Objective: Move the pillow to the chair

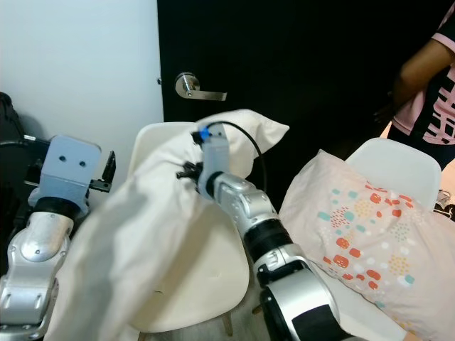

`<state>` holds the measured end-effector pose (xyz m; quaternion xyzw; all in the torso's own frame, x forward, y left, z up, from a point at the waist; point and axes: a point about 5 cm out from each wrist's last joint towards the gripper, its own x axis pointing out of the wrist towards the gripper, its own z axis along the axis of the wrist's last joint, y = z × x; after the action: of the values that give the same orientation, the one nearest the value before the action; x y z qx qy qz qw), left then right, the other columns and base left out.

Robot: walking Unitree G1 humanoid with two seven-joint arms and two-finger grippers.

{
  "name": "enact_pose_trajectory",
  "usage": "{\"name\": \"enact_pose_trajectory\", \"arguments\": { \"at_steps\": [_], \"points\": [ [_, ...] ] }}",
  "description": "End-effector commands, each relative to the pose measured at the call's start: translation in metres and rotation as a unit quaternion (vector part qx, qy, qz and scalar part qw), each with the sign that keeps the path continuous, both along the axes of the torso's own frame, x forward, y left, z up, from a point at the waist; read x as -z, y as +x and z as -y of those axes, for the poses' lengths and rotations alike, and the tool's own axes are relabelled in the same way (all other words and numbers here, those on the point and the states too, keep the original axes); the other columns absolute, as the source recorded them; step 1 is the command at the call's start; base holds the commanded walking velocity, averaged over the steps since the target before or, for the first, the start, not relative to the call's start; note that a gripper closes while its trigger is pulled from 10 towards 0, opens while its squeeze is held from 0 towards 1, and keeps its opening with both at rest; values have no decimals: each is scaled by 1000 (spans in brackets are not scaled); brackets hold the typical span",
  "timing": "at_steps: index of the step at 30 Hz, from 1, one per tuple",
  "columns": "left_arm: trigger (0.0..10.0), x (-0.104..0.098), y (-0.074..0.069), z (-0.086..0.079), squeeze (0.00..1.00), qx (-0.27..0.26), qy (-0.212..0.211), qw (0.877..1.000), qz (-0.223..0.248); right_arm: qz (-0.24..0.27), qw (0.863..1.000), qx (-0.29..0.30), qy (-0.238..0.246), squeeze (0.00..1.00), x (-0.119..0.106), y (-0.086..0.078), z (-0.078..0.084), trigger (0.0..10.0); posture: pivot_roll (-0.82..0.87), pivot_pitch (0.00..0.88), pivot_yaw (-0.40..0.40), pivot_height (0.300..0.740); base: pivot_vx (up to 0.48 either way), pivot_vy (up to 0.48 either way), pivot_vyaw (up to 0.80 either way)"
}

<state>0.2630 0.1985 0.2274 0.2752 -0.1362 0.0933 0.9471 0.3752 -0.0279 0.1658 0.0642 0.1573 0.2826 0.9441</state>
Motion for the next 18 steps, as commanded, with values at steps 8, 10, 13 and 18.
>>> {"name": "enact_pose_trajectory", "arguments": {
  "at_steps": [8, 10, 13, 18],
  "points": [
    [10000, 2, 1, 5, 0, 7, 7, 1000, -13, 29, 999, -13, -38, 0, 1, 7, 6, 10000, 174, 0, -148, 675, 0, 0, 0],
    [10000, 3, 1, 5, 0, 7, 7, 1000, -13, 27, 999, -20, -42, 0, 2, 7, 5, 10000, 174, 0, -147, 670, 0, 0, 0],
    [10000, 4, 0, 6, 0, 7, 8, 1000, -16, 22, 998, -33, -44, 0, 4, 5, 3, 10000, 174, 0, -147, 660, 0, 0, 0],
    [10000, 5, 0, 5, 0, 7, 8, 1000, -19, 14, 997, -46, -52, 0, 6, 4, 2, 10000, 173, 0, -144, 640, 0, 0, 0]
  ]
}}
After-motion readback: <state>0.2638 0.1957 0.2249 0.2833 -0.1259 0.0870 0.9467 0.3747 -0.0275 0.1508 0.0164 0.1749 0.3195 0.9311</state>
